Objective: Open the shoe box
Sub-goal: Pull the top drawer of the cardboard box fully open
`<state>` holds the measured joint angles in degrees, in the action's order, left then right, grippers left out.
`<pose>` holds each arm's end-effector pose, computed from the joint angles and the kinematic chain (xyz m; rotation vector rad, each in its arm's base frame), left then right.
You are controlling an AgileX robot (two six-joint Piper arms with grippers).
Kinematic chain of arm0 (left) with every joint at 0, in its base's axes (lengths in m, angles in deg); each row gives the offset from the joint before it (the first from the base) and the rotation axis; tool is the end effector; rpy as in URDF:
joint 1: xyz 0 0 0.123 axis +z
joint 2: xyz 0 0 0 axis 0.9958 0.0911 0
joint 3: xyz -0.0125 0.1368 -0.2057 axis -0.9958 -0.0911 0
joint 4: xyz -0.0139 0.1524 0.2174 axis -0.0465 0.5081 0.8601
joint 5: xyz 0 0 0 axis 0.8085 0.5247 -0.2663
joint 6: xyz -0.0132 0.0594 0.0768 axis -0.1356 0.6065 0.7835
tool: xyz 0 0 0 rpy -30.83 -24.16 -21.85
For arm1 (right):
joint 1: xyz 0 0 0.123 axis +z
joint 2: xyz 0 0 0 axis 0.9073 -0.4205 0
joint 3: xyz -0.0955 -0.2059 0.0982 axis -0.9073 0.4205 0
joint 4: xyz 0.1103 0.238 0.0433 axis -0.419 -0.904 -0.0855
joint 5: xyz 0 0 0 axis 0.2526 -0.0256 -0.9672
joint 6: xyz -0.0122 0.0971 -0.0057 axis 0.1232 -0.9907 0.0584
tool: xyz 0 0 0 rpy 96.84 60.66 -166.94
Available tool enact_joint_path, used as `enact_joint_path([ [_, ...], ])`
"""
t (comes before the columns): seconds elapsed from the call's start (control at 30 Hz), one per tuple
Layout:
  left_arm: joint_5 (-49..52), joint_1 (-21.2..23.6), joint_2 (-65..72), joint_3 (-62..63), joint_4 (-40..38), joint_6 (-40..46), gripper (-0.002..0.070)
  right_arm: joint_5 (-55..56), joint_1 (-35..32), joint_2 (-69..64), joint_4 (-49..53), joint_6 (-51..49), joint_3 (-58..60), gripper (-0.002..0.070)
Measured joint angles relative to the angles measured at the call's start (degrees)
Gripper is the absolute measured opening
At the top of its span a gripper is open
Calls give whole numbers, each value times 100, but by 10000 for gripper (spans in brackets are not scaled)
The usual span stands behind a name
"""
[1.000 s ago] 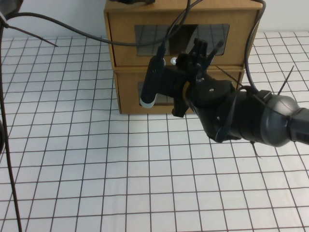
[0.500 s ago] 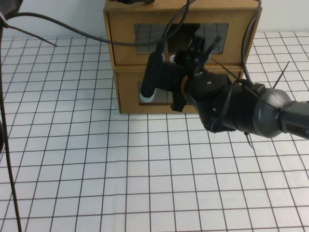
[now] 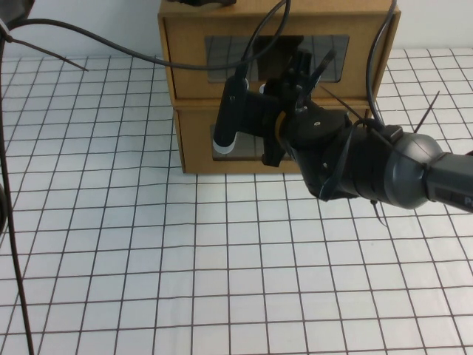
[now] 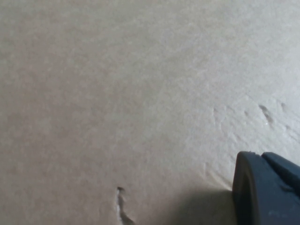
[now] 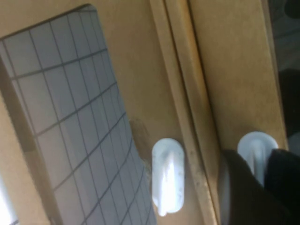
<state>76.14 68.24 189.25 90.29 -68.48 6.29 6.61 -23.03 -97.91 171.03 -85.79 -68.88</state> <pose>0.4341 -0.1856 0.3681 0.8696 2.0531 -0.6963 0.3708 0.2765 0.2123 -1.2618 1.4954 -0.6082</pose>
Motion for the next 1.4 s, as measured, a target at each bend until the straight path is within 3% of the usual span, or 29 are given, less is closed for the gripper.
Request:
enact_joint_path([
  [0.43,0,0,0,0,0,-24,-4,-124,0,-30,35,278,-9,85],
  [0.6,0,0,0,0,0,-70,-4,-158,0,-35,66,314,-9,17],
  [0.97,21,0,0,0,-12,-276,-4,-263,74,68,126,464,210,14],
  [1.4,121,-12,0,0,-47,-423,-4,-404,602,963,128,430,1394,13],
])
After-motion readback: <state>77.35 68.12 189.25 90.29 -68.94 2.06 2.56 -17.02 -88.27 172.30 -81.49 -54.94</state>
